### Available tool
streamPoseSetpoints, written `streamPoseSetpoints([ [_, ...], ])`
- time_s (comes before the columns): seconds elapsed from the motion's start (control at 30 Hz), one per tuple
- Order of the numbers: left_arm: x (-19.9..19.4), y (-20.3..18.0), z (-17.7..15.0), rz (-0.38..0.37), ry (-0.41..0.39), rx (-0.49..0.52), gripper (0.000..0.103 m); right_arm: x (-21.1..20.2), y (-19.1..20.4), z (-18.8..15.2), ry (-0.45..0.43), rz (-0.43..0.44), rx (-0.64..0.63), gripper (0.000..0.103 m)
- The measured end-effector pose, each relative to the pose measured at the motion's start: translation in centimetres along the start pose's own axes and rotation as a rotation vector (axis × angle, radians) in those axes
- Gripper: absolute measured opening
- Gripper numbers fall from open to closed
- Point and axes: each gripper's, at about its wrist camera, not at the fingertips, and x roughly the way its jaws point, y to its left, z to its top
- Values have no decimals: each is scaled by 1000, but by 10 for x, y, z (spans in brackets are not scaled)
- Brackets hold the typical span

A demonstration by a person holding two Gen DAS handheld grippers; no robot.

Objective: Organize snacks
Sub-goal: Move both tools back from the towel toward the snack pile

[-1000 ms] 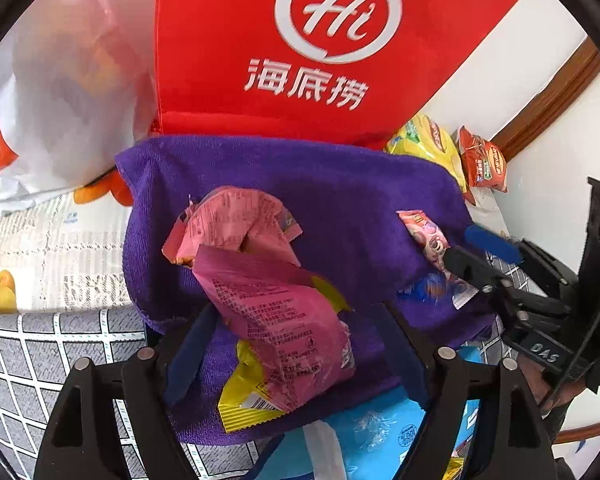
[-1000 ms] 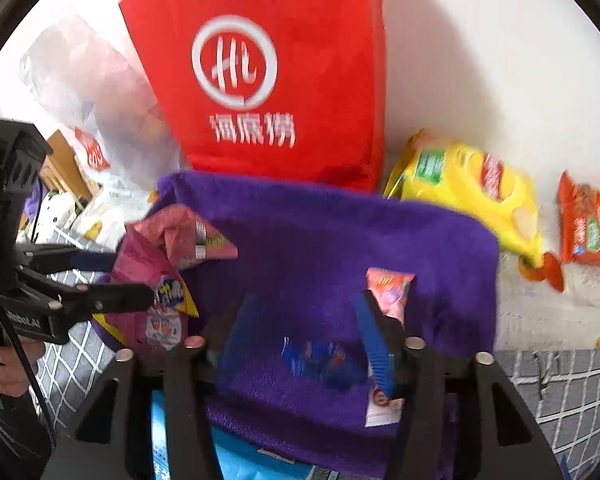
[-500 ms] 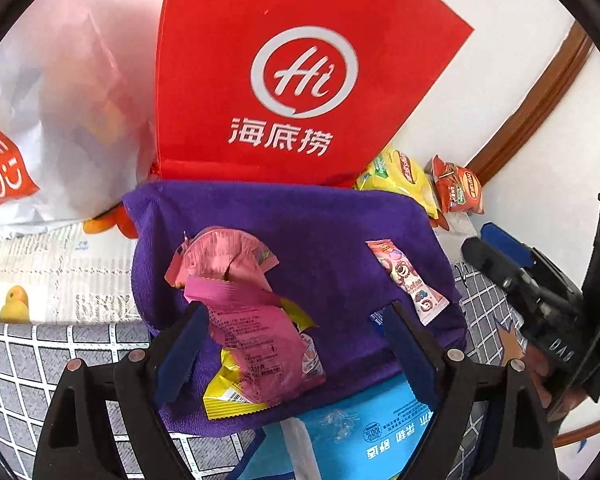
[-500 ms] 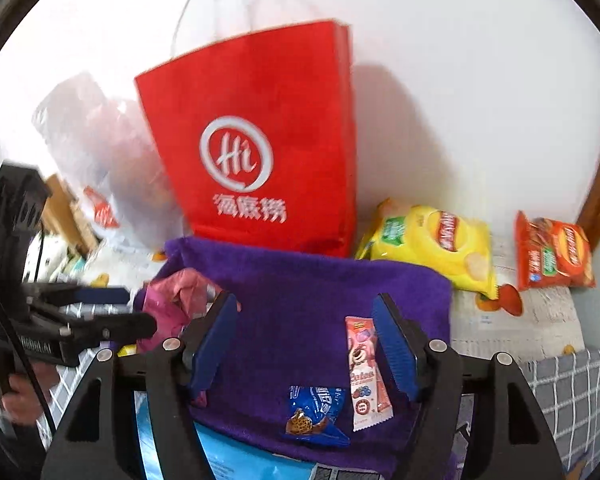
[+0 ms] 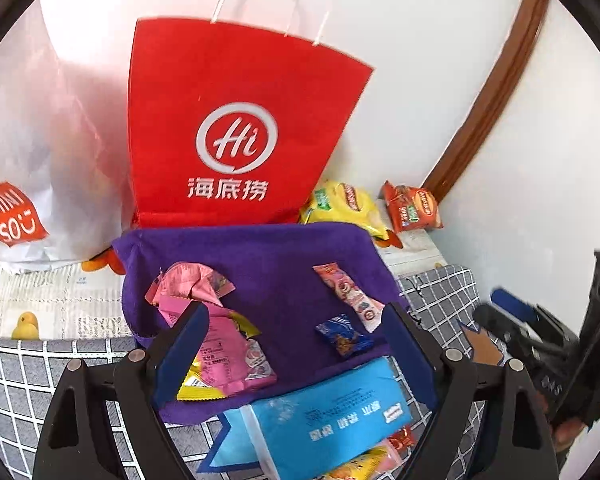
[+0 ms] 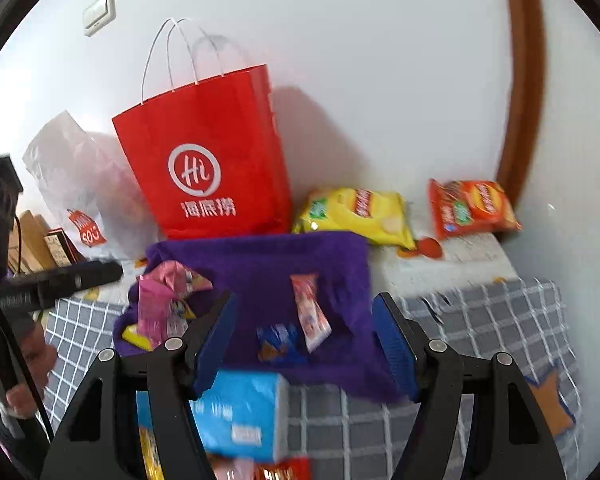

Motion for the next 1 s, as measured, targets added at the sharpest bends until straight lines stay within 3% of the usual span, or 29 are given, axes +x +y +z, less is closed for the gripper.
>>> streamPoseSetpoints([
  [0.17, -18, -20, -1, -4, -18, 42, 87, -37, -7, -26, 16, -9, 7, 70],
  [0.33, -33, -33, -16, 35, 28, 65, 88, -54, -6, -56, 34, 6, 7, 70],
  [0.6, -62, -14, -54, 118, 40, 45, 88, -39, 12, -101, 138, 106, 13, 53],
  [0.8, -69, 9, -84, 143, 70, -19, 88, -26, 38, -123, 180, 188, -9, 53],
  [1.0, -73, 26, -112, 160, 90, -41, 88, -14, 58, -144, 195, 159, -80, 53],
])
